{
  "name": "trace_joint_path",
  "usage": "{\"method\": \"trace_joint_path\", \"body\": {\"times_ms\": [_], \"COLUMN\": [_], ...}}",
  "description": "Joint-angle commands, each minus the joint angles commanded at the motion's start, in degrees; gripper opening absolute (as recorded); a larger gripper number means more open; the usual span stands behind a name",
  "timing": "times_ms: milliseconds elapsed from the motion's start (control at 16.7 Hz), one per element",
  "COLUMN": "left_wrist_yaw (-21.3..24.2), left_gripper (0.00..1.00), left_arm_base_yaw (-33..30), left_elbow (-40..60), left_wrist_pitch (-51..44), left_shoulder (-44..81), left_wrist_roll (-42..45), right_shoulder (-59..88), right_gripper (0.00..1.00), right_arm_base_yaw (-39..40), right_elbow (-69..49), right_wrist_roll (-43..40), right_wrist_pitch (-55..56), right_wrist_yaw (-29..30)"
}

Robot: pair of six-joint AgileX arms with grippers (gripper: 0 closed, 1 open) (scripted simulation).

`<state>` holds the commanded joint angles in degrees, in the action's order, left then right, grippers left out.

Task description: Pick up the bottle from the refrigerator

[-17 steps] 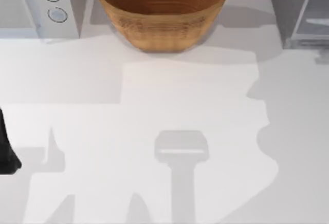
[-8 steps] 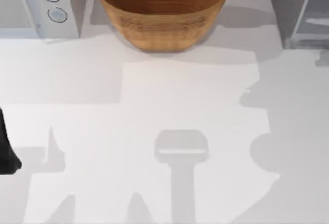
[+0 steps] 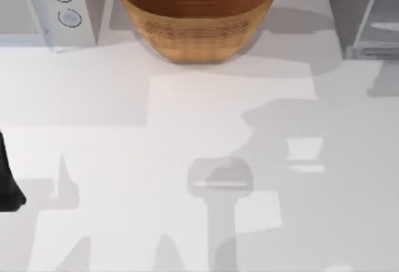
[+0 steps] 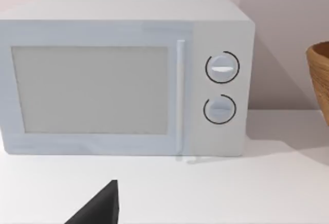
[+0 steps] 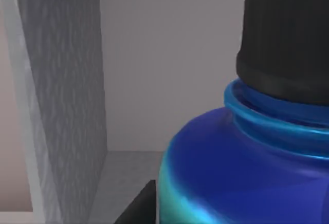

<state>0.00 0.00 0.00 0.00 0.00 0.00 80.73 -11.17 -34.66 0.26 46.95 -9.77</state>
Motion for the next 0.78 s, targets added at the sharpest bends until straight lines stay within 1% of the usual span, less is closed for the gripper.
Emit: {"method": "trace_joint_path", "body": {"times_ms": [540, 780], "left_wrist_yaw": [0.0, 0.0], "left_gripper": [1.0, 1.0], "left_arm_base_yaw": [0.0, 0.0], "left_elbow": [0.0, 0.0], "left_wrist_pitch": [0.0, 0.0], "left_shoulder": [0.0, 0.0], "left_wrist_roll": [0.0, 0.0], "right_shoulder": [-55.37, -72.71], "right_gripper": [0.0, 0.0], "right_arm_base_yaw": [6.97, 9.67], "right_elbow": [23.94, 31.29], "right_wrist_roll": [0.17, -0.03], "right_wrist_pitch": [-31.7, -41.97], "right_wrist_yaw": [6.21, 8.51]}}
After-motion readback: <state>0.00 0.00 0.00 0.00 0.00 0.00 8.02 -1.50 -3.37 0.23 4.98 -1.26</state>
